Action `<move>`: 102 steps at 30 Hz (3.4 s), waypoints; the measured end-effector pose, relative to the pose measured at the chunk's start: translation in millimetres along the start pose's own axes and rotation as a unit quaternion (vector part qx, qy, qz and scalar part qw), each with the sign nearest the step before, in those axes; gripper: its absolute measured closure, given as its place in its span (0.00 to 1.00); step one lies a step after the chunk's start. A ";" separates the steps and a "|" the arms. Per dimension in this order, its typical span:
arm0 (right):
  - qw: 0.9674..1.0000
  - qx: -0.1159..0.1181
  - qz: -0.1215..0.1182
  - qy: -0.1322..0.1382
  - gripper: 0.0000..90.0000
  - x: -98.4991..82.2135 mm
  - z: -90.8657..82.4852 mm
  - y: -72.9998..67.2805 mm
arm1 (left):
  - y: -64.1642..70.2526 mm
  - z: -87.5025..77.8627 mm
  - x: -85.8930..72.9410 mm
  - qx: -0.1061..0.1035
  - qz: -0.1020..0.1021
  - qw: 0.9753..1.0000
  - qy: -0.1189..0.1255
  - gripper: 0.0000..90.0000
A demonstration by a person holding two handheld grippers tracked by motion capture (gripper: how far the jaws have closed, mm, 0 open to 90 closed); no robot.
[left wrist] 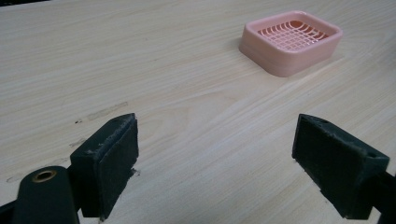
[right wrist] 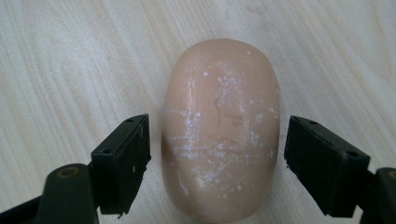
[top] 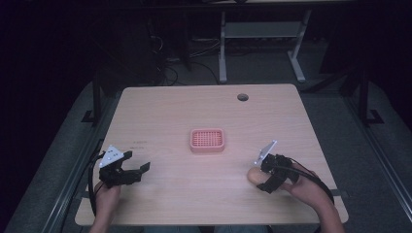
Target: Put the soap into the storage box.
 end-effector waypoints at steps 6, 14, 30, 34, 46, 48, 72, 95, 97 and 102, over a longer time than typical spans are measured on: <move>1.000 0.000 -0.001 -0.008 0.25 0.9 4.0 1.7 | 0.0 0.0 0.0 0.000 0.000 1.000 0.000 0.16; 1.000 0.001 0.002 -0.020 0.25 2.0 8.1 1.4 | 0.2 0.0 0.1 -0.001 0.000 1.000 0.000 0.16; 1.000 0.003 -0.003 -0.029 0.32 4.3 11.9 2.5 | 0.2 -0.2 0.3 -0.001 0.000 1.000 0.001 0.16; 1.000 0.007 -0.003 -0.029 0.33 4.4 11.7 2.3 | 0.2 -0.1 0.4 -0.001 0.000 1.000 0.001 0.16; 1.000 0.011 -0.004 -0.029 0.35 4.3 11.4 2.1 | 0.0 -0.7 0.6 -0.001 -0.001 1.000 0.002 0.16; 1.000 0.012 -0.004 -0.029 0.35 4.2 11.3 2.1 | -0.2 -0.7 0.6 0.000 -0.001 1.000 0.003 0.16; 1.000 0.010 -0.022 -0.006 0.35 18.2 -4.0 -0.3 | -1.1 -1.9 0.6 0.001 -0.001 1.000 0.001 0.16; 0.999 0.027 -0.029 0.015 0.35 45.2 -12.3 10.2 | -1.8 -1.9 0.5 0.000 -0.004 1.000 0.003 0.16; 0.999 0.029 -0.030 0.021 0.35 48.4 -12.9 11.9 | -1.7 -1.9 0.5 0.000 -0.004 1.000 0.003 0.16; 0.999 0.029 -0.031 0.022 0.35 53.4 -13.7 15.0 | -1.8 -2.3 0.6 0.000 -0.004 1.000 0.002 0.16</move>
Point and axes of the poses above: each handheld gripper's, and its own axes: z roughly forward along the jaws, x roughly out of its top, y roughly to its right, the point moved 7 cm from there along z, roughly forward along the jaws, and after that the axes turned 4 degrees about -y, right-handed, at the moved point
